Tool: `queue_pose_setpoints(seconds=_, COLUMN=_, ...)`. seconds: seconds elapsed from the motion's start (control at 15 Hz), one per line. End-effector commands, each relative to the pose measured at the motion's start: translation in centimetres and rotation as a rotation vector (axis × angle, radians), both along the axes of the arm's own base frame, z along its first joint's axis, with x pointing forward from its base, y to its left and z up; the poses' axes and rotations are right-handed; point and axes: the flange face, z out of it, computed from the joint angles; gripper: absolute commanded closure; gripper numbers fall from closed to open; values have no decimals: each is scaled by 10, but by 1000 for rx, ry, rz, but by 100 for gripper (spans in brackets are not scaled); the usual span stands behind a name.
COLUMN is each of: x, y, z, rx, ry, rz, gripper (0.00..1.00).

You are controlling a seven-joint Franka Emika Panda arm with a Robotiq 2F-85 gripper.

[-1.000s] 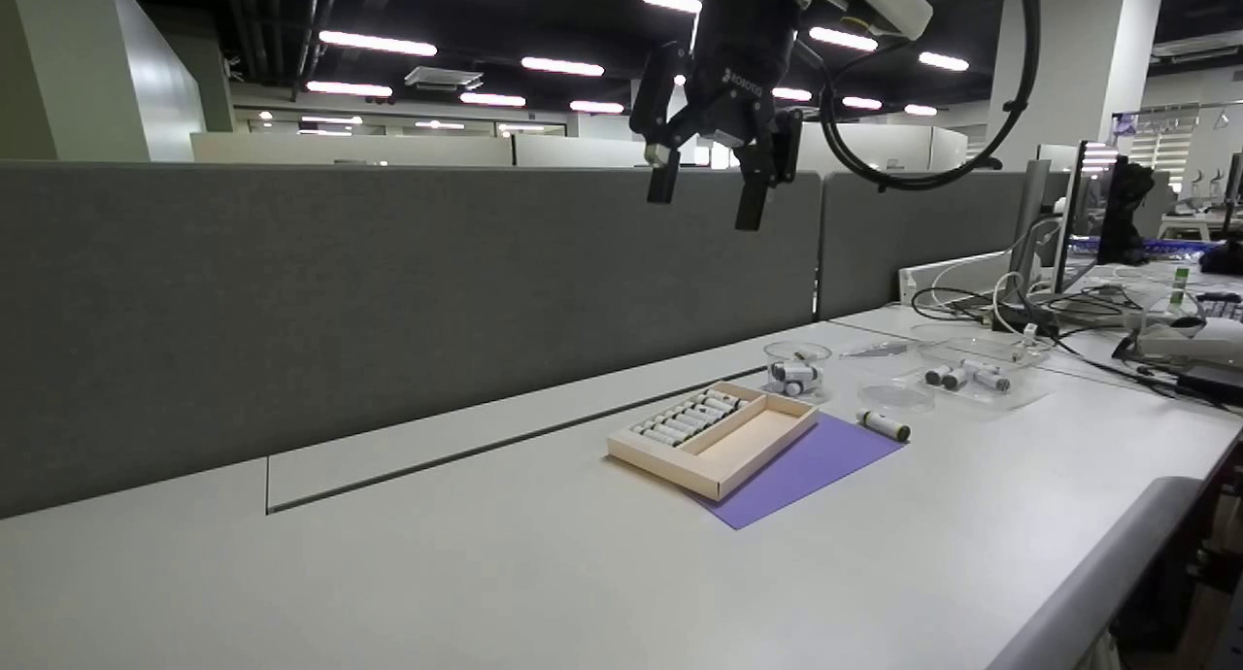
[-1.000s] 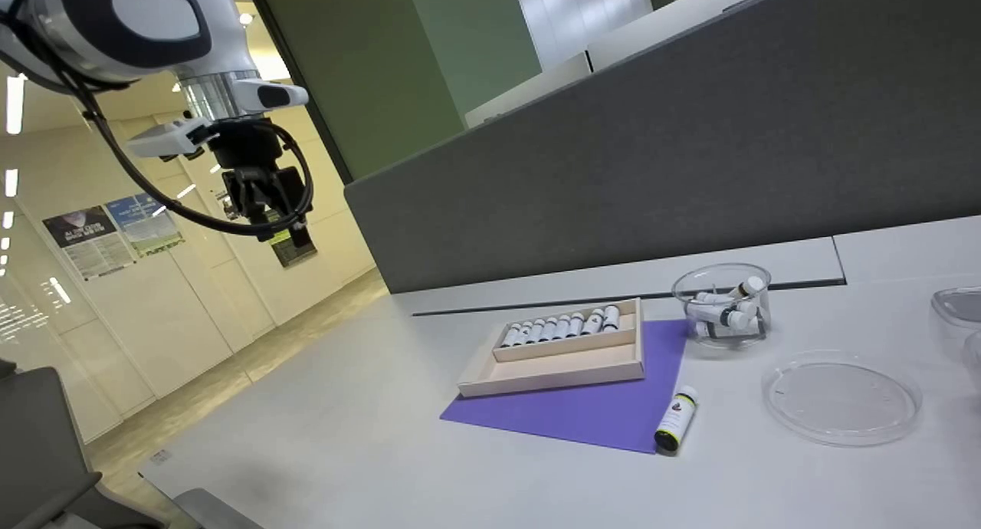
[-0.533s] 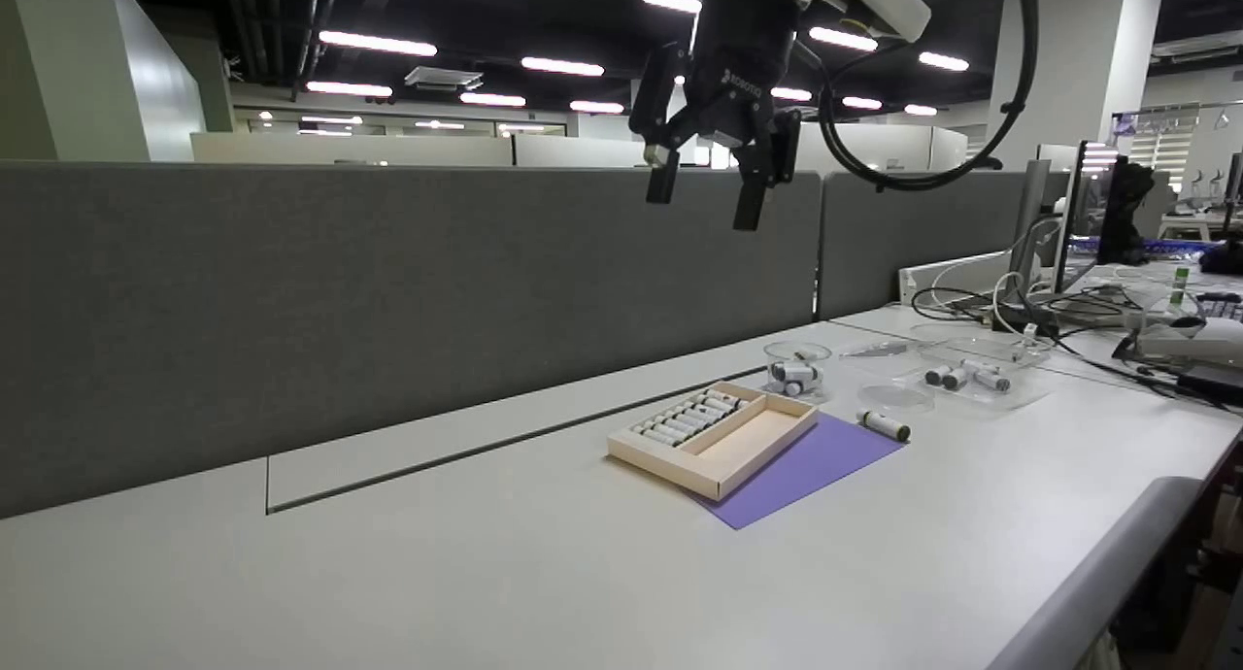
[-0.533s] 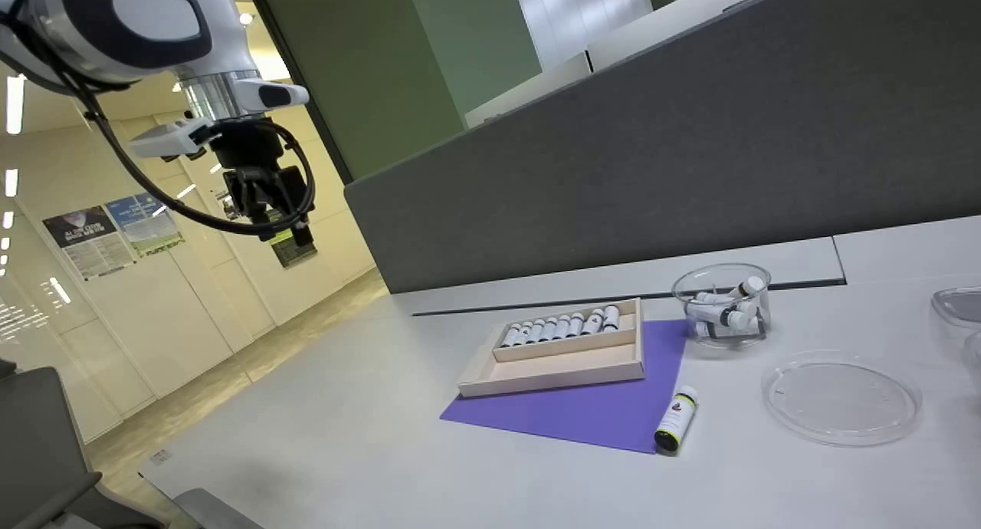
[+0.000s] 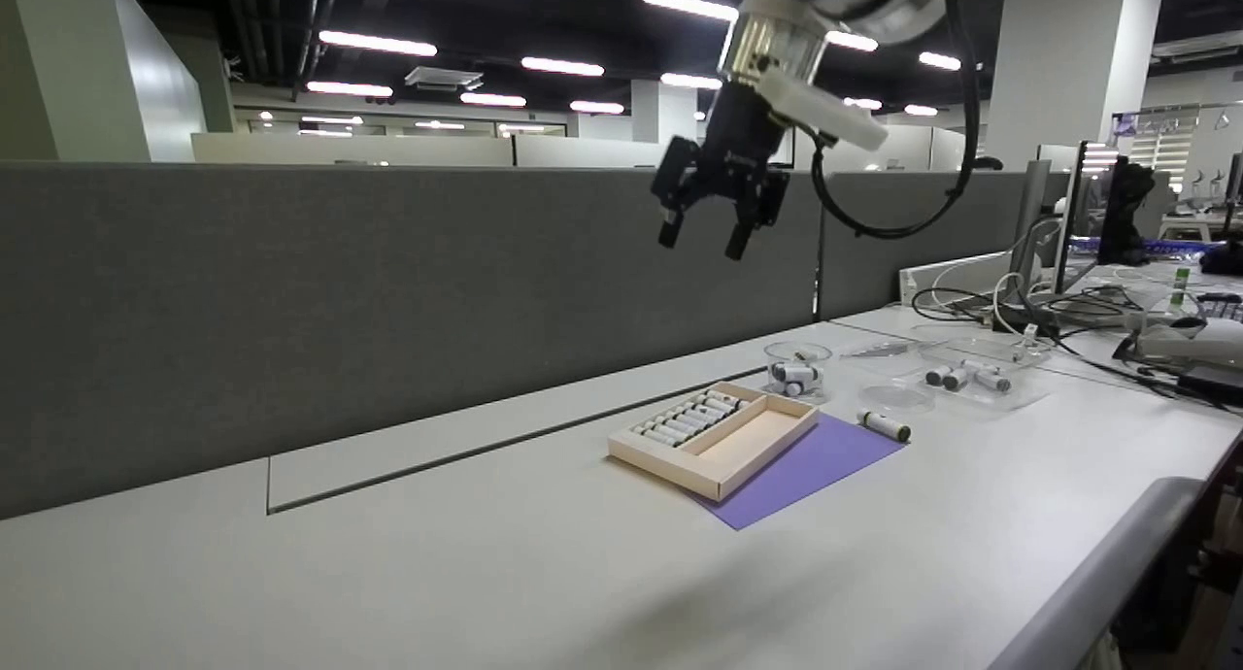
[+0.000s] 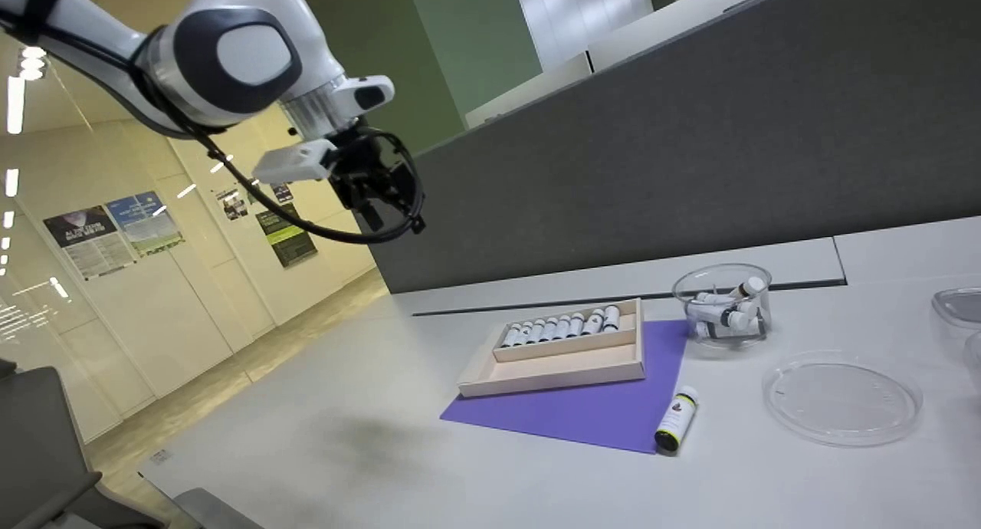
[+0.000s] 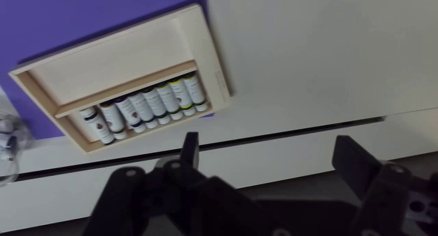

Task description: Take the bottle from the table and put it in the bottom compartment of the box

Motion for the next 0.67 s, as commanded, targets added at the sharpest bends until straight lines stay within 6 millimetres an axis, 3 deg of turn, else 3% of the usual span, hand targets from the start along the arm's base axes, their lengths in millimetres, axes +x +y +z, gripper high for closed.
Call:
queue_pose_setpoints(seconds=0.0, x=25, y=-84, z=-54, rx=-123, ry=34, rz=-85, gripper=0)
queue_pose_setpoints(seconds=0.13, x=29, y=-148, z=-84, rx=-216, ry=109, rz=-144, gripper=0)
queue_pose_setpoints(seconds=0.27, x=30, y=-209, z=-100, rx=-285, ry=191, rz=-205, gripper=0)
queue_pose_setpoints(seconds=0.33, x=19, y=-175, z=-96, rx=-242, ry=140, rz=-138, gripper=0)
queue_pose_setpoints(seconds=0.47, x=20, y=-217, z=-107, rx=-275, ry=179, rz=-184, gripper=0)
queue_pose_setpoints(seconds=0.6, x=23, y=-219, z=-107, rx=-278, ry=185, rz=-187, gripper=0)
